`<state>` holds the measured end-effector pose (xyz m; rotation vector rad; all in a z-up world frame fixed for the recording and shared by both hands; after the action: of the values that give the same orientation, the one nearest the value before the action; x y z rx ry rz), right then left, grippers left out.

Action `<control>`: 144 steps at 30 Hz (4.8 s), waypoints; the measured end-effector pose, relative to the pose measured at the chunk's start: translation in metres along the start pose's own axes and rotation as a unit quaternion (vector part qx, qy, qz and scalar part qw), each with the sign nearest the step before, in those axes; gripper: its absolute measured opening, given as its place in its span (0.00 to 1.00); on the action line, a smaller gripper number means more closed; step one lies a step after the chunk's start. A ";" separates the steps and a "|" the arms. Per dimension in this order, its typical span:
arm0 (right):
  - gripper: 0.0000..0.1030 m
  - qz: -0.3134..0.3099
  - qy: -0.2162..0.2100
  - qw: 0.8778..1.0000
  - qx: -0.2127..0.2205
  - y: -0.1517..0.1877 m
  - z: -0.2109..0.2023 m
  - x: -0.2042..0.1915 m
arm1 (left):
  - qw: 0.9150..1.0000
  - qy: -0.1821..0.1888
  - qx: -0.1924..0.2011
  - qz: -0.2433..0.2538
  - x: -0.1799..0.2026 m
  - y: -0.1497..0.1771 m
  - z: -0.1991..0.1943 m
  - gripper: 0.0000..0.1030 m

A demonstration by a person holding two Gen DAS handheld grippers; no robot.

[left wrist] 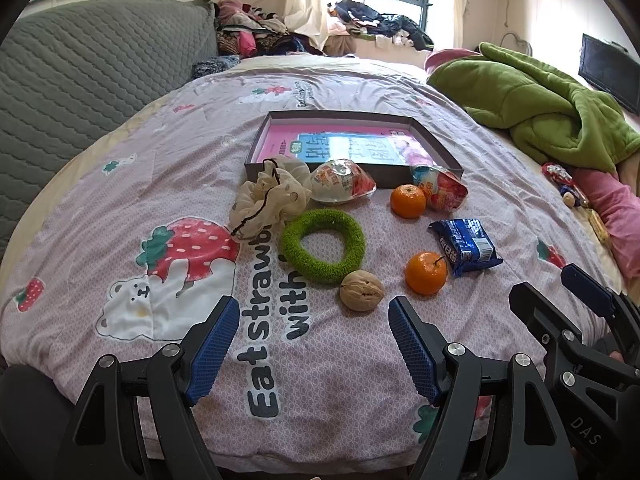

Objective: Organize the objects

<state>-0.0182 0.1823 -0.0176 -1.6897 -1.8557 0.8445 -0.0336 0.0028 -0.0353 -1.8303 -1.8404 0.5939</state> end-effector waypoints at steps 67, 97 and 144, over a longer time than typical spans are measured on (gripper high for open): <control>0.72 0.009 0.016 0.995 -0.094 -0.031 0.102 0.040 | 0.994 0.024 -0.082 -0.061 -0.030 -0.043 0.101 0.76; 0.50 -0.008 0.012 0.993 -0.120 -0.026 0.131 0.035 | 0.995 0.056 -0.070 -0.049 -0.028 -0.049 0.114 0.13; 0.50 -0.009 -0.007 1.000 -0.014 -0.101 0.097 0.034 | 0.996 0.045 0.071 0.022 -0.007 -0.110 0.055 0.13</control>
<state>-0.1613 0.2003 -0.0128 -1.6860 -1.8969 0.8281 -0.1545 -0.0044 -0.0127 -1.7791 -1.6597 0.6311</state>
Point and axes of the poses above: each gripper's, at about its wrist camera, not at the fingertips, and z roughly the way its jaws point, x to its right, y to its underside, the point moved 5 cm from there along z, roughly the way its jaws point, and after that the axes turned 6 degrees about -x, right-handed, at the moved point
